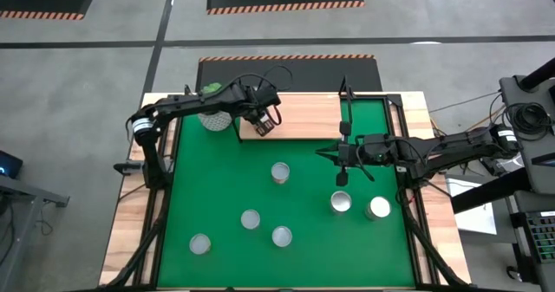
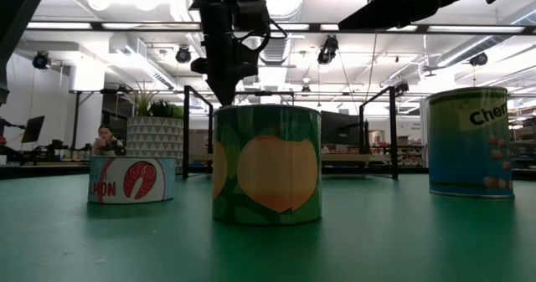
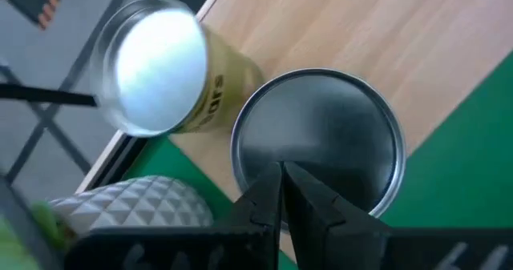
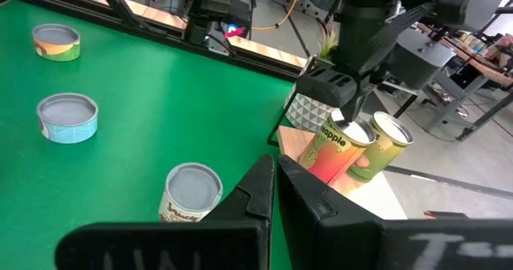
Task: Pick and place cans onto a shelf
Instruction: Put the canned pineapple on the shelf, then put the canned cherries on the shelf
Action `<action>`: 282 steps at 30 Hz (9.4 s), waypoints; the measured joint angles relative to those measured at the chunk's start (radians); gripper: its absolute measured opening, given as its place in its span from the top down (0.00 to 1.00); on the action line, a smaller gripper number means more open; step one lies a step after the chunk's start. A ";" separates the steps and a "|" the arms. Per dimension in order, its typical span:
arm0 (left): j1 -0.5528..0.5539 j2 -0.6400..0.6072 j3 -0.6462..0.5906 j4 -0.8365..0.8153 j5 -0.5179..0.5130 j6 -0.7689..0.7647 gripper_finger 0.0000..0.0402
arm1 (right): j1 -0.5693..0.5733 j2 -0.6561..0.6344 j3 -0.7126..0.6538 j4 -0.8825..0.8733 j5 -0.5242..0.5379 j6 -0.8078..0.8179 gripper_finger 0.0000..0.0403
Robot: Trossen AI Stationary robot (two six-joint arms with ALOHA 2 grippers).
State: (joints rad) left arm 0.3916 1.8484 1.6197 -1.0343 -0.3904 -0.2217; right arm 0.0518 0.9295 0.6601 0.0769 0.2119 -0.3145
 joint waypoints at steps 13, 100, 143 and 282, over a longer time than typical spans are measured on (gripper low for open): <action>0.007 -0.001 -0.008 -0.061 -0.081 -0.031 1.00 | 0.000 0.000 0.000 0.000 0.000 0.000 0.98; -0.557 -0.681 -0.704 1.054 0.110 0.306 1.00 | 0.292 0.341 0.272 -0.887 -0.093 0.724 0.83; -0.557 -0.680 -0.704 1.056 0.110 0.305 1.00 | 0.270 0.256 0.282 -0.980 -0.283 1.184 0.59; -0.568 -1.012 -0.877 1.198 0.060 0.343 1.00 | -0.537 0.785 0.866 -0.687 -0.279 0.531 0.98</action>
State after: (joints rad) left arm -0.1768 0.8360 0.7429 0.1638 -0.3305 0.1215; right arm -0.4850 1.7148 1.5265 -0.6098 -0.0669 0.2161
